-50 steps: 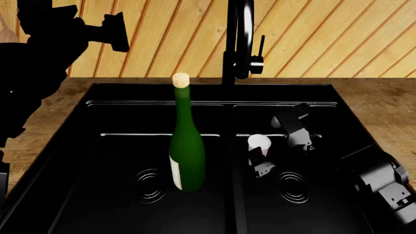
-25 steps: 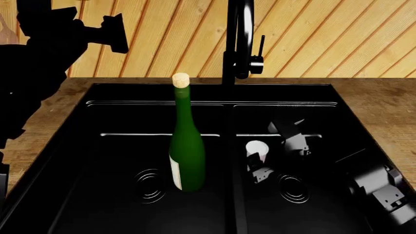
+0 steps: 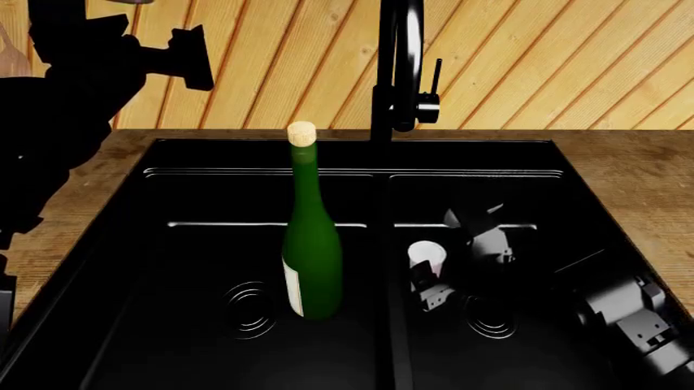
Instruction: Pick the bottle and cup and place them in the sink. Then turn on the water.
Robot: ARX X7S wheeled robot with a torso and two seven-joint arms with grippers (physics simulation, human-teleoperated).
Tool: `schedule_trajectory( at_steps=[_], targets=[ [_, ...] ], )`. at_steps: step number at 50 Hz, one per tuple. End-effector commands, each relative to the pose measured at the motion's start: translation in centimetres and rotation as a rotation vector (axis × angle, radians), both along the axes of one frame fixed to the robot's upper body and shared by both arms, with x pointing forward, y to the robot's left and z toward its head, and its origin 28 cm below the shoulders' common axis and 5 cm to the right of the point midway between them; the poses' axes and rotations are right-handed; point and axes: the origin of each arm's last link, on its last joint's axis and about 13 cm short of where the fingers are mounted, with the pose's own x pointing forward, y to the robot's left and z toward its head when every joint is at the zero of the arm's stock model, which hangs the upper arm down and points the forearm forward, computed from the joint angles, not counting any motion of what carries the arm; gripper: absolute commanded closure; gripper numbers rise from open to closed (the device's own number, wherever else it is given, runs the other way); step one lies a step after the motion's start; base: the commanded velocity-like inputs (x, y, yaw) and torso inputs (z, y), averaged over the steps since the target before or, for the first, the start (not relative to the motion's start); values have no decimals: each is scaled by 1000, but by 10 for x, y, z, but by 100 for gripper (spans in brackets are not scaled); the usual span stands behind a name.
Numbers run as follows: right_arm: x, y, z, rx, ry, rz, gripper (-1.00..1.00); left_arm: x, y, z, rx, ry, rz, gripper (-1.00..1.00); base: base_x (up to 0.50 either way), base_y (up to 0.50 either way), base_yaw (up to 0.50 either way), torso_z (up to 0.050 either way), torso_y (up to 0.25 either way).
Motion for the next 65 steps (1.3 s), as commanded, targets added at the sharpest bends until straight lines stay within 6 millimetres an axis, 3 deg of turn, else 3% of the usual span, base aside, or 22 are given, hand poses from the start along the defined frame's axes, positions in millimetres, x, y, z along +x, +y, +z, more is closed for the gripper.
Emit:
schedule_trajectory(
  at_steps=[1,5,6,28,44,56,65],
  targets=[
    [0,0,-3,-5,9,12,100,0,0,0,-1,1,-2,-100,0,0,0,0,0],
    [0,-1,-3,-5,14,10,100,-1,0,0,-2,1,-2,-100,0,0,0,0,0],
    [0,-1,-3,-6,16,8,-100,-1,0,0,-2,1,-2,-100,0,0,0,0,0],
    [0,-3,8,-10,10,-3,-100,-1,0,2,-10,-8,0,-100,0,0,0,0,0],
    [6,-8,51,5,-99,-40,-100,-2,1,2,-10,-7,-2,-100,0,0,0,0,0],
    [6,-14,109,98,-293,-104,-100,-2,1,-4,-3,-3,9,-100,0,0,0,0,0],
    [16,-12,128,80,-392,-144,-100,-1,1,-2,-9,-12,28,-100,0,0,0,0,0]
  ],
)
